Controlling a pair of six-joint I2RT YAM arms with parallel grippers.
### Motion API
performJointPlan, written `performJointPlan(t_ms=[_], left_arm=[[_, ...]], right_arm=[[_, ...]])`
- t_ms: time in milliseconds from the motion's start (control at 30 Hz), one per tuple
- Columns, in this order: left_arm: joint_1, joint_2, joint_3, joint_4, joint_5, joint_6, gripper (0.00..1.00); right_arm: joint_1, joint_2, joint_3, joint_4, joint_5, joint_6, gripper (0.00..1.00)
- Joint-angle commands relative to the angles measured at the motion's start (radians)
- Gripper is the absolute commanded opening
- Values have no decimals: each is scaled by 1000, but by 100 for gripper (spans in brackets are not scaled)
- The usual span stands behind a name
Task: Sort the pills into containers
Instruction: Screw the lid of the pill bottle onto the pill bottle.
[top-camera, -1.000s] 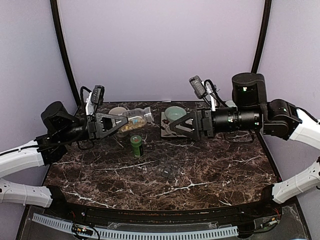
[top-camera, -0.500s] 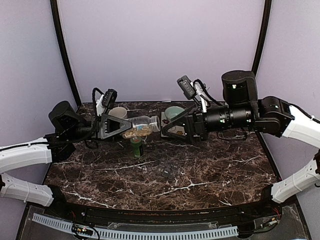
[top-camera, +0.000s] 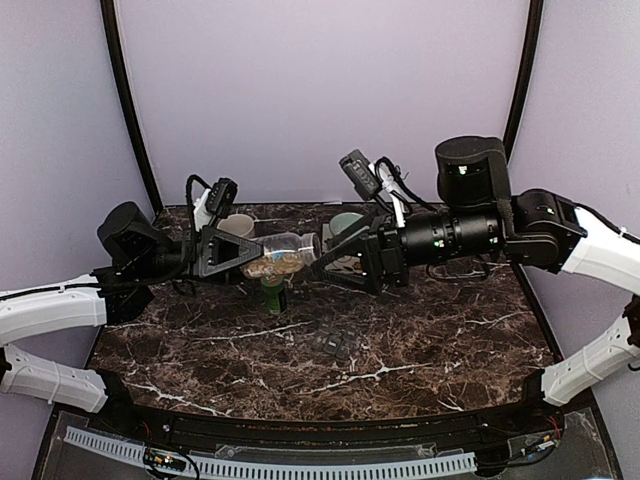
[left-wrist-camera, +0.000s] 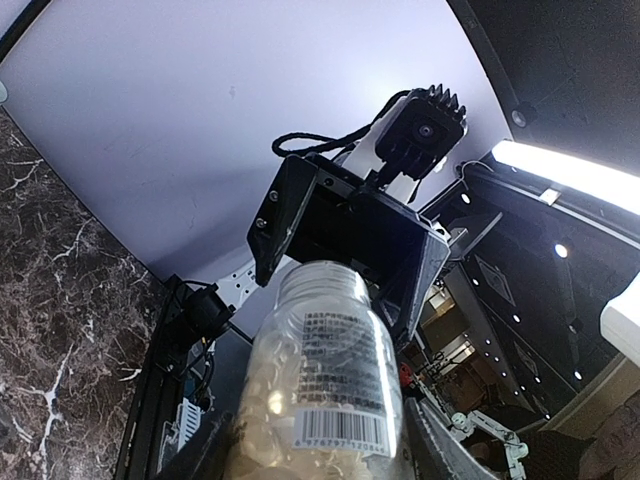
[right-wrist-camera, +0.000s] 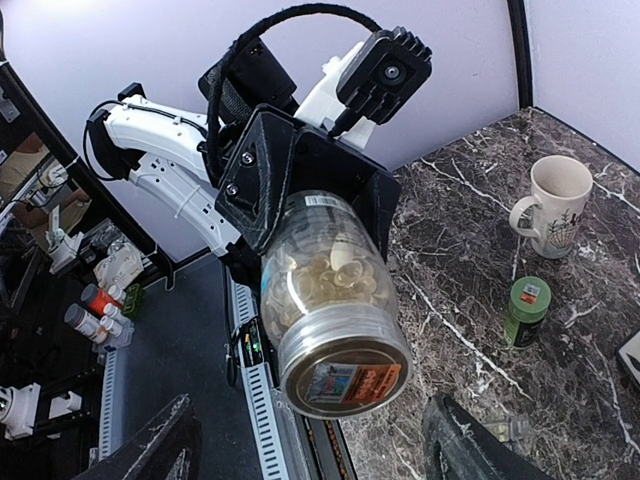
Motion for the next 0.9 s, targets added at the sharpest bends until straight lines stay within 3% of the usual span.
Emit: performJointPlan(t_ms=[0, 533, 700, 867], left_arm=[[4, -1, 20, 67, 26, -20, 0], [4, 15, 23, 83, 57, -37, 0], [3, 23, 24, 97, 65, -44, 0], [4, 25, 24, 99, 72, -40, 0]], right_arm=[[16, 20, 46, 4, 7, -24, 75], [19, 84, 108, -24, 25, -57, 61], [21, 101, 122, -37, 26, -59, 45], [21, 108, 134, -41, 19, -47, 14]])
